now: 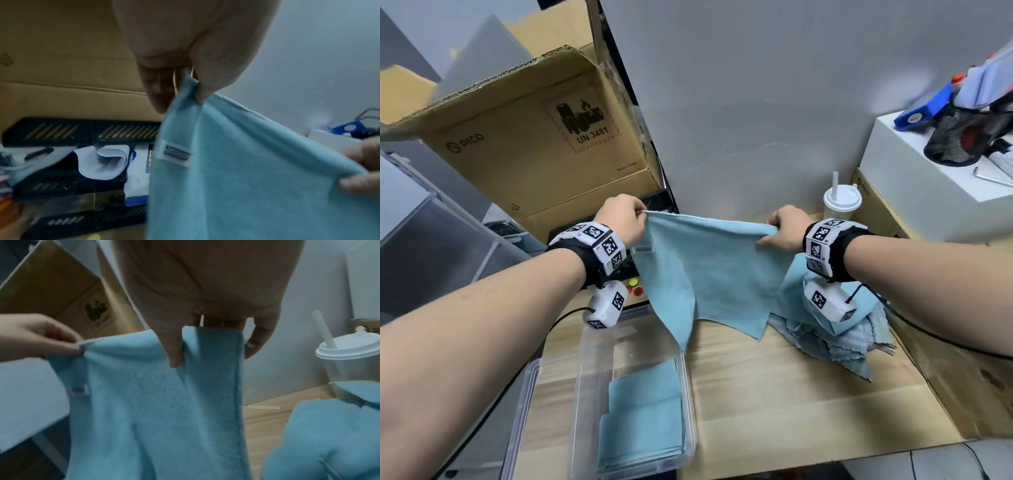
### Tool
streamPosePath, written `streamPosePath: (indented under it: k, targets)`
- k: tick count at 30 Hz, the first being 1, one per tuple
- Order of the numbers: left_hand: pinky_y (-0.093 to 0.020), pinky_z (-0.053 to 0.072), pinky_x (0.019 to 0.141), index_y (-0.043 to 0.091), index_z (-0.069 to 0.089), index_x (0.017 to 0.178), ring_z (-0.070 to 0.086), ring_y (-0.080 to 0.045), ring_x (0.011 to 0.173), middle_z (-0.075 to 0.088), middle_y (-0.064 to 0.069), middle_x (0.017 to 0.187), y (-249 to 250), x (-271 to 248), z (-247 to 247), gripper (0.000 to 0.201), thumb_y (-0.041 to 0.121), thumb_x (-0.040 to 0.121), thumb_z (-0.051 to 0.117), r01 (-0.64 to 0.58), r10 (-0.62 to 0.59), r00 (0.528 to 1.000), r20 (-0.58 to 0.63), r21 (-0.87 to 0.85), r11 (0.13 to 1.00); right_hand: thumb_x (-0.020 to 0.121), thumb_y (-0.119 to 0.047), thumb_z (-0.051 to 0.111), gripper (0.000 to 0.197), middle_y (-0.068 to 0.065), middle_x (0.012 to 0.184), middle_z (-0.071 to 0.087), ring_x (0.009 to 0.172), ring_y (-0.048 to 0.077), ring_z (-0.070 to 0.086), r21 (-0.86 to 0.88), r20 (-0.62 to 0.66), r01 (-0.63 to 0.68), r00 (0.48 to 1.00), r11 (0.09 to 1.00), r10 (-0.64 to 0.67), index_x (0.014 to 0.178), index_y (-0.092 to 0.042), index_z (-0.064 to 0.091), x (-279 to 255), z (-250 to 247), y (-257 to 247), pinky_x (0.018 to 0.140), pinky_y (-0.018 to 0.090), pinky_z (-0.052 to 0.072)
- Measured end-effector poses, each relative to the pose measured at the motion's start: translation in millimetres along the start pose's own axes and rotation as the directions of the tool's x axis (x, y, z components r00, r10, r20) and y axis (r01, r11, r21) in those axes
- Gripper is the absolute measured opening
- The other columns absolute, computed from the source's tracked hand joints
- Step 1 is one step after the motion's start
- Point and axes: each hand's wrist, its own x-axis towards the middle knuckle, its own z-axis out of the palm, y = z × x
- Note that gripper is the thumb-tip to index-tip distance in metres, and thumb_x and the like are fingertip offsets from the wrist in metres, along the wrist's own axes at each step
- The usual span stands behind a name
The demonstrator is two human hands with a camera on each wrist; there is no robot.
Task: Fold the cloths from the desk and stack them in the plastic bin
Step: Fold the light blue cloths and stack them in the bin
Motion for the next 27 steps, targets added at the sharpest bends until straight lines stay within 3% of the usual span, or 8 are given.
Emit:
streamPosePath:
  k: [2, 6, 10, 13, 16, 19, 24, 27]
  targets:
    - [-0.031, 0.048, 0.070, 0.014, 0.074, 0.090, 0.063, -0.033, 0.088, 0.070, -0.011, 0.088, -4, 2, -4, 0.021, 0.017, 0.091, 0.053, 0.005, -0.007, 1.000, 0.023, 0.064, 0.998, 0.074, -0.032, 0.079, 0.030, -0.001, 0.060, 0.055, 0.067, 0.023, 0.055, 0.119, -0.075, -0.033, 0.996, 0.992, 0.042, 0.059, -0.018, 0.057, 3, -12, 0, 0.059, 0.023, 0.036]
    - [-0.029, 0.039, 0.064, 0.013, 0.065, 0.072, 0.057, -0.032, 0.078, 0.063, -0.009, 0.074, -3, 5, -10, 0.023, 0.024, 0.091, 0.056, 0.095, -0.095, 0.995, 0.006, 0.037, 0.995, 0.078, -0.030, 0.076, 0.027, 0.004, 0.066, 0.057, 0.066, 0.021, 0.053, 0.321, -0.188, -0.069, 0.973, 0.945, 0.135, 0.062, -0.017, 0.058, 10, -32, -6, 0.057, 0.025, 0.037]
    - [-0.026, 0.033, 0.050, 0.014, 0.053, 0.054, 0.048, -0.023, 0.056, 0.050, -0.002, 0.052, 16, 4, -17, 0.038, 0.031, 0.088, 0.059, 0.128, -0.117, 0.987, 0.108, -0.103, 0.986, 0.077, -0.030, 0.076, 0.022, 0.004, 0.068, 0.057, 0.066, 0.021, 0.052, 0.411, -0.093, -0.063, 0.989, 0.909, 0.111, 0.069, -0.016, 0.061, 12, -42, -21, 0.059, 0.026, 0.039]
    - [-0.025, 0.043, 0.051, 0.012, 0.060, 0.061, 0.048, -0.022, 0.052, 0.052, -0.009, 0.057, 36, 0, -10, 0.031, 0.027, 0.089, 0.062, 0.141, -0.027, 0.915, 0.402, -0.257, 0.956, 0.067, -0.036, 0.081, 0.029, 0.007, 0.065, 0.056, 0.060, 0.021, 0.051, 0.494, 0.089, -0.099, 0.994, 0.864, 0.063, 0.067, -0.015, 0.061, 7, -33, -36, 0.058, 0.028, 0.042]
    - [-0.024, 0.044, 0.047, 0.009, 0.053, 0.059, 0.049, -0.022, 0.047, 0.048, -0.010, 0.055, 58, -5, 3, 0.035, 0.017, 0.092, 0.062, 0.249, 0.033, 0.825, 0.565, -0.415, 0.875, 0.075, -0.028, 0.081, 0.032, 0.006, 0.057, 0.041, 0.046, 0.018, 0.038, 0.643, 0.171, -0.136, 0.985, 0.753, 0.032, 0.064, -0.018, 0.052, 2, -18, -49, 0.049, 0.025, 0.031]
    - [-0.023, 0.045, 0.046, 0.007, 0.054, 0.062, 0.054, -0.017, 0.045, 0.056, -0.005, 0.045, 77, -10, 10, 0.035, 0.016, 0.096, 0.060, 0.317, 0.044, 0.790, 0.611, -0.471, 0.823, 0.081, -0.016, 0.078, 0.028, 0.002, 0.055, 0.038, 0.046, 0.015, 0.032, 0.716, 0.225, -0.128, 0.973, 0.687, -0.053, 0.066, -0.017, 0.053, -3, -6, -61, 0.051, 0.025, 0.030]
    - [-0.022, 0.048, 0.049, -0.001, 0.063, 0.090, 0.056, -0.015, 0.047, 0.070, -0.011, 0.066, 85, -10, 16, 0.024, 0.022, 0.094, 0.062, 0.423, -0.008, 0.757, 0.654, -0.481, 0.768, 0.081, -0.011, 0.076, 0.015, 0.002, 0.062, 0.055, 0.051, 0.012, 0.049, 0.722, 0.206, -0.120, 0.977, 0.681, -0.046, 0.070, -0.015, 0.066, -5, 0, -63, 0.055, 0.025, 0.050]
    - [-0.022, 0.046, 0.050, -0.001, 0.061, 0.096, 0.055, -0.014, 0.045, 0.071, -0.012, 0.069, 88, -11, 17, 0.023, 0.023, 0.094, 0.061, 0.451, -0.049, 0.756, 0.653, -0.466, 0.761, 0.080, -0.010, 0.077, 0.010, -0.003, 0.053, 0.056, 0.047, 0.010, 0.051, 0.740, 0.205, -0.128, 0.978, 0.661, -0.040, 0.073, -0.013, 0.069, -5, 0, -59, 0.059, 0.026, 0.053]
